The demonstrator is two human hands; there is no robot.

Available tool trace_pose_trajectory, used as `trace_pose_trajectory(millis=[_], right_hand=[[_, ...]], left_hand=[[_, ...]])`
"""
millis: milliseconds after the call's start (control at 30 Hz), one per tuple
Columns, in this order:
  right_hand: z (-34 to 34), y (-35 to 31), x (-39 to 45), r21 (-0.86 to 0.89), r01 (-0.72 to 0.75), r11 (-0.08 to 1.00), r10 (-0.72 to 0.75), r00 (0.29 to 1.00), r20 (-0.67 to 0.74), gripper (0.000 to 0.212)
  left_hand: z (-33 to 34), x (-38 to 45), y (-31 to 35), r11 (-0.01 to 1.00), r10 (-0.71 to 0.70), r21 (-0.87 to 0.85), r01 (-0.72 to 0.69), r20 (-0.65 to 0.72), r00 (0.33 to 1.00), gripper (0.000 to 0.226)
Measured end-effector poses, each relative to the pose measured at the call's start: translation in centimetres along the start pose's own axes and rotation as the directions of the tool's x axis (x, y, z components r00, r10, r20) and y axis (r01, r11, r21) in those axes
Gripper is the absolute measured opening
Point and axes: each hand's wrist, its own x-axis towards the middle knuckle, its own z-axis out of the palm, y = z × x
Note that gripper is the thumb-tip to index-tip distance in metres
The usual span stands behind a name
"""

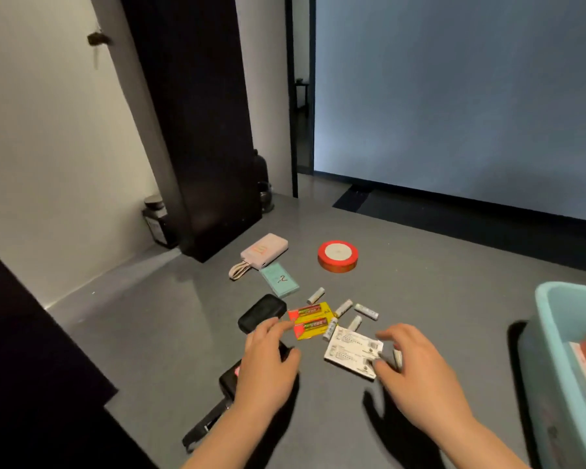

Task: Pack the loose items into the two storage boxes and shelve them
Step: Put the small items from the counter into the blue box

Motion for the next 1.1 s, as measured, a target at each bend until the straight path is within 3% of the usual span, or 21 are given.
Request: trace_pose_trajectory(millis=[167,300,367,467,533,633,733,867,967,1000,1100], right_hand=[[4.0,-3.3,2.1,0.001,0.013,1.000,-0.013,0.998,0.058,0.032],[5.9,-5.0,3.8,0.007,0.014,1.000,-0.014,0.998,0.069,0.036],[6.7,-5.5,4.1,-0.011,0.018,1.000,-0.017,0.997,0.081,0.036],[7.7,-5.8,4.4,-0.018,0.029,0.999,-0.027,0.995,0.098,0.035],[8.2,-5.7,4.2,-0.014,0.024,1.000,-0.023,0.995,0.100,0.036],[8.6,-5.2,3.6,-0.030,0.004,1.000,-0.001,0.995,0.101,0.037],[8.5,-4.3,2.6,-0.036,-0.046,0.998,0.049,0.994,0.101,0.036],[8.3,-3.5,0.9,-0.051,-0.100,0.994,0.104,0.991,0.084,0.039],[8.7,-4.3,-0.5,-0.010,-0.087,0.996,0.088,0.994,0.072,0.050],[8.9,-4.6,-0.8,0.014,-0.084,0.996,0.083,0.994,0.074,0.057],[9.8,-5.9,-1.4,0.077,-0.094,0.993,0.085,0.991,0.104,0.085]], left_hand=[[-3.0,3.2,-4.0,0.999,-0.033,0.041,0.034,-0.042,0.999,0.042],[-3.6,4.8,-6.4,0.997,0.001,0.081,-0.003,0.024,1.000,0.044],[-3.1,5.0,-7.1,0.997,-0.009,0.083,-0.003,0.137,0.991,0.058],[-1.3,4.0,-7.9,0.990,-0.049,0.145,0.002,0.326,0.944,0.104],[0.1,2.8,-8.1,0.977,-0.029,0.208,-0.035,0.298,0.954,0.112],[1.4,1.9,-7.3,0.979,-0.010,0.203,-0.020,0.148,0.989,0.096],[2.2,2.0,-5.7,0.991,-0.052,0.129,0.038,0.107,0.993,0.076],[2.3,2.0,-3.9,0.944,-0.220,-0.204,0.259,0.195,0.956,0.056],[2.0,2.2,-3.6,0.785,-0.229,-0.506,0.356,0.296,0.927,0.044],[1.6,2.6,-3.8,0.768,-0.210,-0.543,0.339,0.287,0.935,0.041],[-0.1,5.7,-5.2,0.876,-0.121,-0.447,0.178,0.154,0.981,0.037]])
